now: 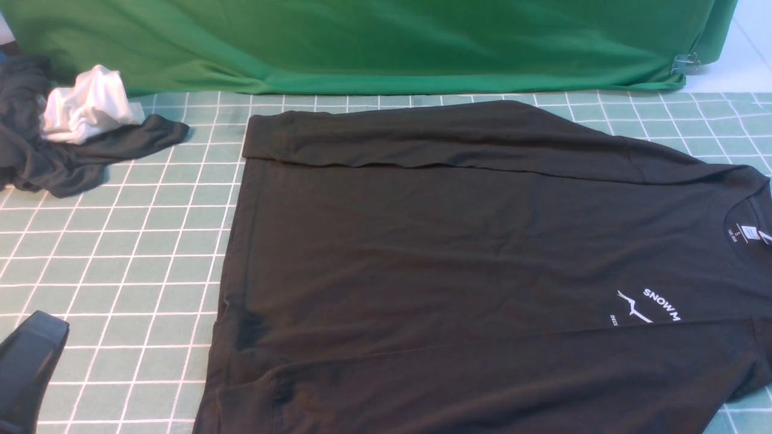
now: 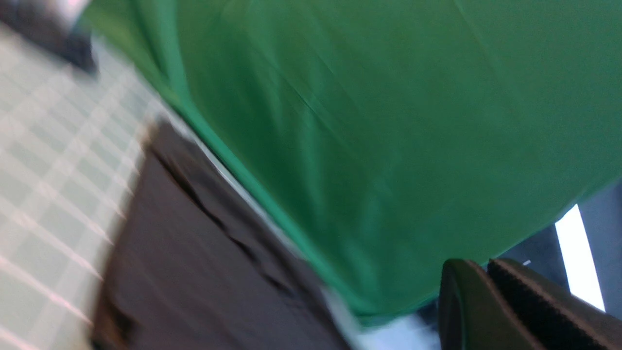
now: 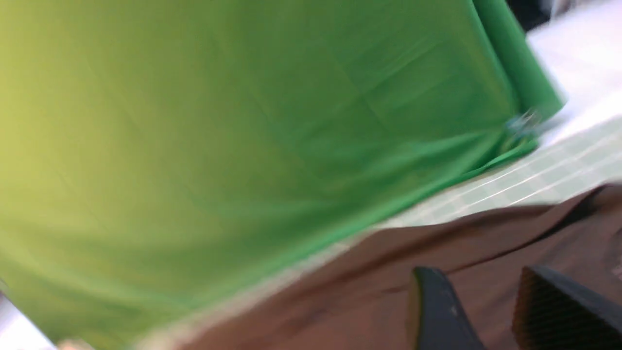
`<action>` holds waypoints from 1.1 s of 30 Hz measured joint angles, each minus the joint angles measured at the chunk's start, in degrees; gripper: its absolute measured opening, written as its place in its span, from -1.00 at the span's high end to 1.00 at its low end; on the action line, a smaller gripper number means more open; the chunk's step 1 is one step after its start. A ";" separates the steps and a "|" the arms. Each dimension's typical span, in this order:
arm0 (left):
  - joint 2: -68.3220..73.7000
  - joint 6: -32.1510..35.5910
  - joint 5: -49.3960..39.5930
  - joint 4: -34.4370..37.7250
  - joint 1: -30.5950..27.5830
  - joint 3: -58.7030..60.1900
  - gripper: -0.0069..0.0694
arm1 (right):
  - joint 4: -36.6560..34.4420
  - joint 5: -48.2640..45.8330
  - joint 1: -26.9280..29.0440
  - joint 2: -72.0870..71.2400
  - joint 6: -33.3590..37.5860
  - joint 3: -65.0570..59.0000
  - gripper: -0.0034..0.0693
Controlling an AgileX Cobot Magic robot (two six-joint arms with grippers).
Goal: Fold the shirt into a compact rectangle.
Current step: 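Grasp the left edge of the dark T-shirt lying flat on the table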
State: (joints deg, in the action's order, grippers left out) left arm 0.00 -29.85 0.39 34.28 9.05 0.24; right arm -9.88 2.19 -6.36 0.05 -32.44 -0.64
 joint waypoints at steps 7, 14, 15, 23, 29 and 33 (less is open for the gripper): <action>0.00 -1.72 3.18 -0.14 0.02 0.00 0.78 | -0.65 1.19 0.00 0.00 -5.20 0.00 0.25; 1.72 -1.30 3.10 -9.47 0.07 -12.40 0.78 | -0.67 5.98 0.00 1.59 3.86 8.50 0.73; 4.29 -1.13 -1.82 -12.11 0.07 -16.73 0.78 | -0.67 3.68 0.00 3.04 8.47 12.50 0.78; 32.63 11.14 -43.81 -21.22 0.07 -39.89 0.78 | -0.65 -29.75 0.05 22.35 40.58 40.72 0.84; 58.17 25.70 -57.31 -14.86 0.07 -40.39 0.77 | -0.59 -51.23 0.05 38.94 46.12 46.71 0.84; 68.66 29.85 -55.30 -10.89 0.07 -38.15 0.72 | -0.59 -54.08 0.05 44.55 46.70 46.76 0.84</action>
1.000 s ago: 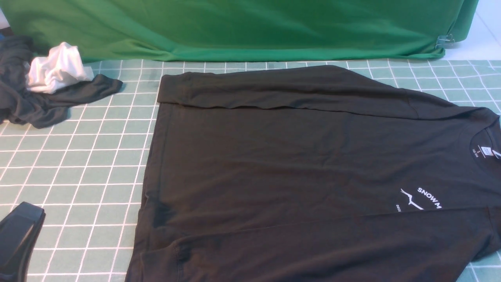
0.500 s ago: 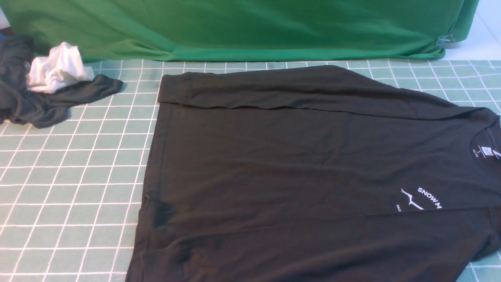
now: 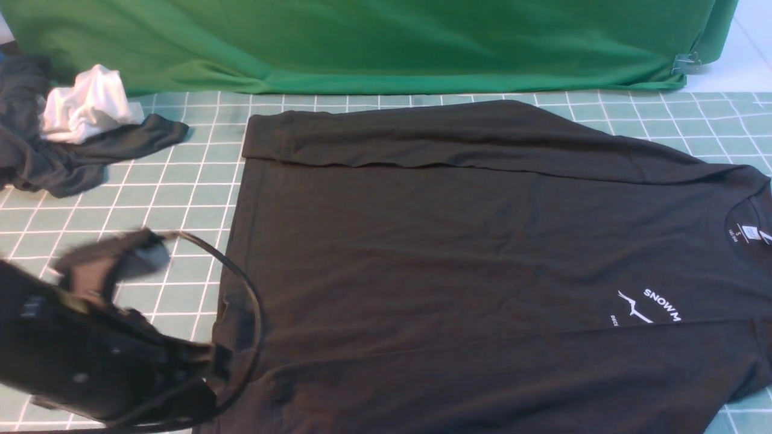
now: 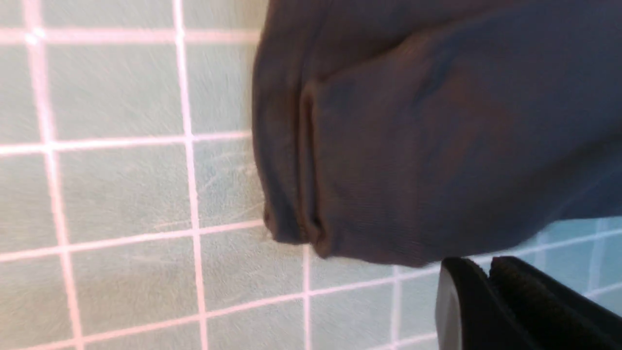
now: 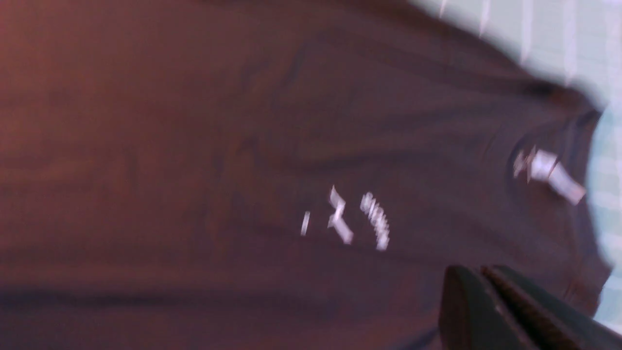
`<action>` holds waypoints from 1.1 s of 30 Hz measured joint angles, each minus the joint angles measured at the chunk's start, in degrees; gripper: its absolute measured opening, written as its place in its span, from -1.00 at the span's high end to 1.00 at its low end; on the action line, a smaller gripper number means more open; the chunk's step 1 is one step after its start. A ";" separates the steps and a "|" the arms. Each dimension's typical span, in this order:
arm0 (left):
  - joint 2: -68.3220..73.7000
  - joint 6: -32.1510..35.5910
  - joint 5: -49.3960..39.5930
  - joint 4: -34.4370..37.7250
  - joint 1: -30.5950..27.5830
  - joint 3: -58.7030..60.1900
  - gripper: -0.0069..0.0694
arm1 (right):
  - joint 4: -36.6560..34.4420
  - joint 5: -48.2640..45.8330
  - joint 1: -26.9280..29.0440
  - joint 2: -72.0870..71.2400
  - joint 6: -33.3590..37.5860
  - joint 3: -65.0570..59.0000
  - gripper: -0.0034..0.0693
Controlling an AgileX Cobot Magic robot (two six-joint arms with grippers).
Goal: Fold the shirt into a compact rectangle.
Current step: 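Grasp the left edge of the dark T-shirt lying flat on the table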
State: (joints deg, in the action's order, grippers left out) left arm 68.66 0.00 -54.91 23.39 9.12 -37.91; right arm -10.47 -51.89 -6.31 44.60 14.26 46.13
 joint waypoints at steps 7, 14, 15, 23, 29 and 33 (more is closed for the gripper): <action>10.81 0.36 11.62 0.44 0.00 2.15 0.45 | 0.00 0.72 0.00 2.22 0.07 0.00 0.82; 18.32 0.00 18.76 0.50 0.00 2.15 0.04 | 0.00 1.68 0.00 2.22 0.01 0.00 0.80; 18.74 0.00 18.92 0.74 0.00 2.07 -0.01 | 0.00 1.73 0.00 2.22 0.01 0.00 0.79; 18.99 0.00 18.92 1.56 0.00 1.97 0.04 | 0.00 1.94 0.00 2.22 -0.08 0.00 0.75; 19.36 1.11 20.03 1.88 0.00 1.97 0.62 | 0.00 2.01 0.00 2.22 -0.10 0.00 0.72; 18.49 1.40 20.37 2.31 0.00 2.09 0.78 | 0.00 2.01 0.00 2.22 -0.15 0.00 0.72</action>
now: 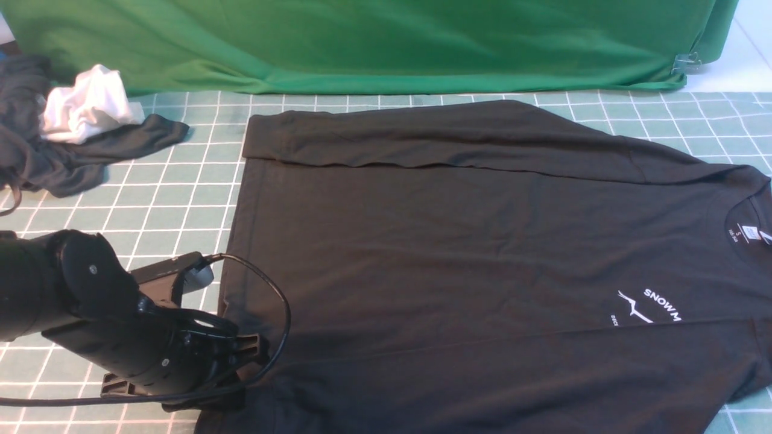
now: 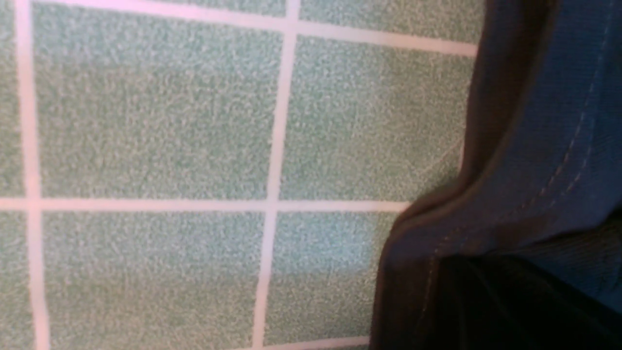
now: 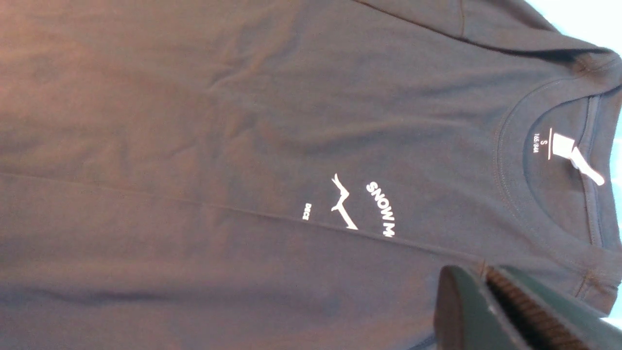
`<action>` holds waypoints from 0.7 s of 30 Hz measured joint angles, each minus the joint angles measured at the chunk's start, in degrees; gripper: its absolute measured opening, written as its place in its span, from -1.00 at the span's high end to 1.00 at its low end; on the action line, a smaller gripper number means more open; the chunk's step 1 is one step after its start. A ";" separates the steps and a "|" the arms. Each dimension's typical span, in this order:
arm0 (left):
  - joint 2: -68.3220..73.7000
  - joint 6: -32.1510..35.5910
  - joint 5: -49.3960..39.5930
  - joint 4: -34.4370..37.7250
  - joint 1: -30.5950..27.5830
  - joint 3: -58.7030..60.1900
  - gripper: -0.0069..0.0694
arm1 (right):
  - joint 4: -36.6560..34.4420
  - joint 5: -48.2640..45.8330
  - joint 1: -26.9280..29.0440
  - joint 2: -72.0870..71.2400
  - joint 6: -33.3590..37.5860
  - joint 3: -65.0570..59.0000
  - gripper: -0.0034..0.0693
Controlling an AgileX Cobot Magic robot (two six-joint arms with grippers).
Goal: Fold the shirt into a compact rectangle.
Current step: 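Grasp the left edge of the dark T-shirt lying flat on the table, then fold the left side of the black T-shirt inward over its body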
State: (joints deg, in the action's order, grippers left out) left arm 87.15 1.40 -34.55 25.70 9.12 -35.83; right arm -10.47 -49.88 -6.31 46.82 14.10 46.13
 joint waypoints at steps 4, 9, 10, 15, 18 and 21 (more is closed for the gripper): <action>-3.93 0.00 -0.50 0.37 0.00 0.05 0.79 | 0.00 0.00 0.00 0.00 0.00 0.00 0.70; -12.05 0.62 -3.18 0.99 0.00 -1.23 0.79 | 0.00 0.00 0.00 0.00 0.00 0.00 0.67; -12.05 0.62 -3.18 0.99 0.00 -1.23 0.79 | 0.00 0.00 0.00 0.00 0.00 0.00 0.67; -15.29 -1.85 -4.33 0.94 0.00 -9.94 0.79 | 0.00 -0.05 0.00 0.00 -0.07 0.00 0.63; -13.99 -4.98 -3.56 -0.92 0.00 -17.09 0.79 | 0.00 -0.05 0.00 0.00 -0.07 0.00 0.62; -10.77 -7.21 -2.81 -2.32 0.00 -22.89 0.79 | 0.00 -0.05 0.00 0.00 -0.07 0.00 0.60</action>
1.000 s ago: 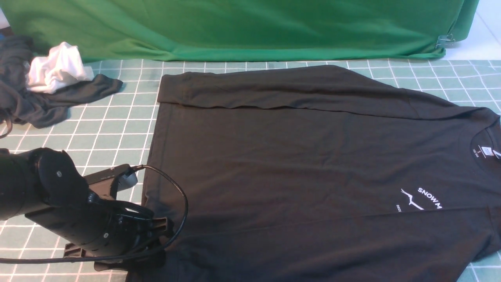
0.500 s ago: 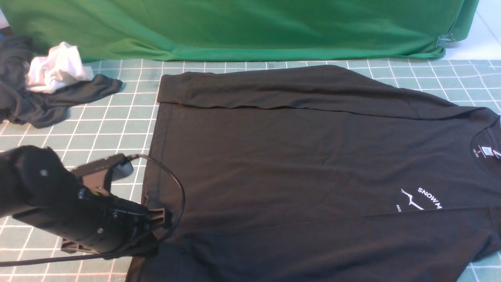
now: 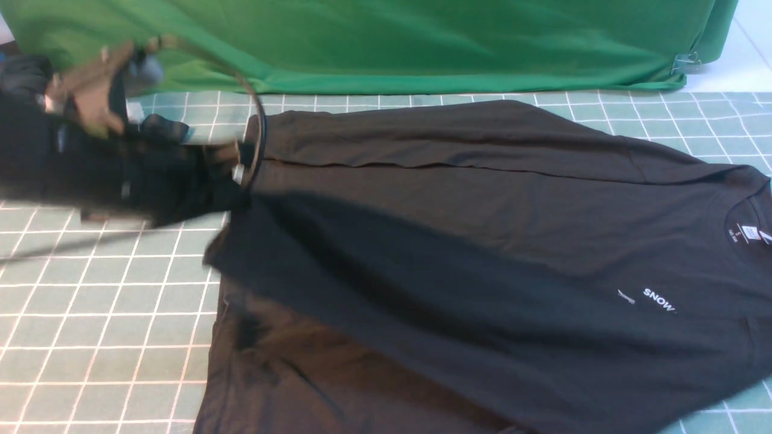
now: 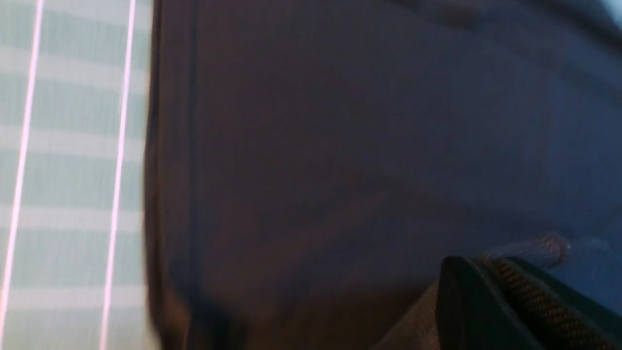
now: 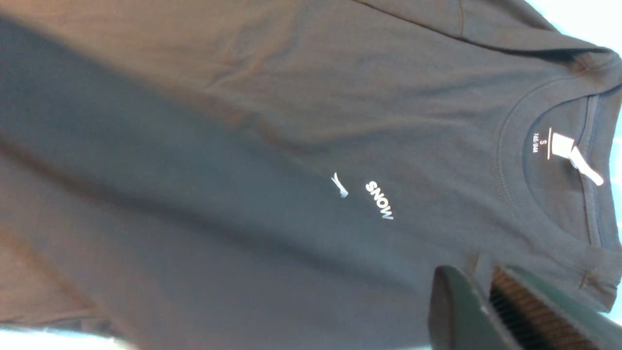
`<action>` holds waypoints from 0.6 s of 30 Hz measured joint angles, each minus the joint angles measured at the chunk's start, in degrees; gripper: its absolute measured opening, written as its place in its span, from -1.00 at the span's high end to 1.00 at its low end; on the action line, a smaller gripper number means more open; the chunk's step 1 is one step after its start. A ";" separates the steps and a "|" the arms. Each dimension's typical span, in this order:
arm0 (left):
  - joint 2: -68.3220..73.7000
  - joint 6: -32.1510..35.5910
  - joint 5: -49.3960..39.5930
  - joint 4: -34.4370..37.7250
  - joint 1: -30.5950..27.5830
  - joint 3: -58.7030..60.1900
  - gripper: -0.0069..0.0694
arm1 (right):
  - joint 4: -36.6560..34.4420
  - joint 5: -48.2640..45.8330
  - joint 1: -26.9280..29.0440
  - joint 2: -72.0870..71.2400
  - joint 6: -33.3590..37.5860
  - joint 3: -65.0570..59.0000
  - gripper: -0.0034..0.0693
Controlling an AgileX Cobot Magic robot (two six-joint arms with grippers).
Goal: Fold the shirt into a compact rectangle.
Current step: 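Fold the left side of the black T-shirt inward over its body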
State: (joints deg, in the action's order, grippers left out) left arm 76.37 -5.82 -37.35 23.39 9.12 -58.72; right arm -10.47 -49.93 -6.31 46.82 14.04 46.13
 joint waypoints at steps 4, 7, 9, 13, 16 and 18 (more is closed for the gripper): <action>6.24 -1.48 4.00 -0.90 0.00 -5.01 0.79 | -0.01 0.00 0.00 0.00 -0.01 0.00 0.58; 12.14 -2.29 8.98 -1.09 -0.11 -6.03 0.78 | -0.01 0.00 0.00 0.00 -0.01 0.00 0.56; 16.17 -4.38 10.85 -1.23 -0.56 -6.15 0.75 | -0.01 0.00 0.00 0.00 -0.01 0.00 0.55; 23.17 -9.29 12.48 -2.09 -2.49 -7.04 0.55 | -0.01 0.00 0.00 0.00 -0.01 0.00 0.54; 26.80 -10.35 11.77 -2.94 -4.37 -9.86 0.31 | -0.01 0.00 0.00 0.00 -0.01 0.00 0.52; 28.46 -10.61 11.52 -3.16 -6.04 -14.07 0.07 | -0.01 0.00 0.00 0.00 -0.06 0.00 0.51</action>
State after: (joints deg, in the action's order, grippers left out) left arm 104.84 -16.43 -25.83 20.23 3.09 -72.79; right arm -10.48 -49.93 -6.31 46.82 13.98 46.13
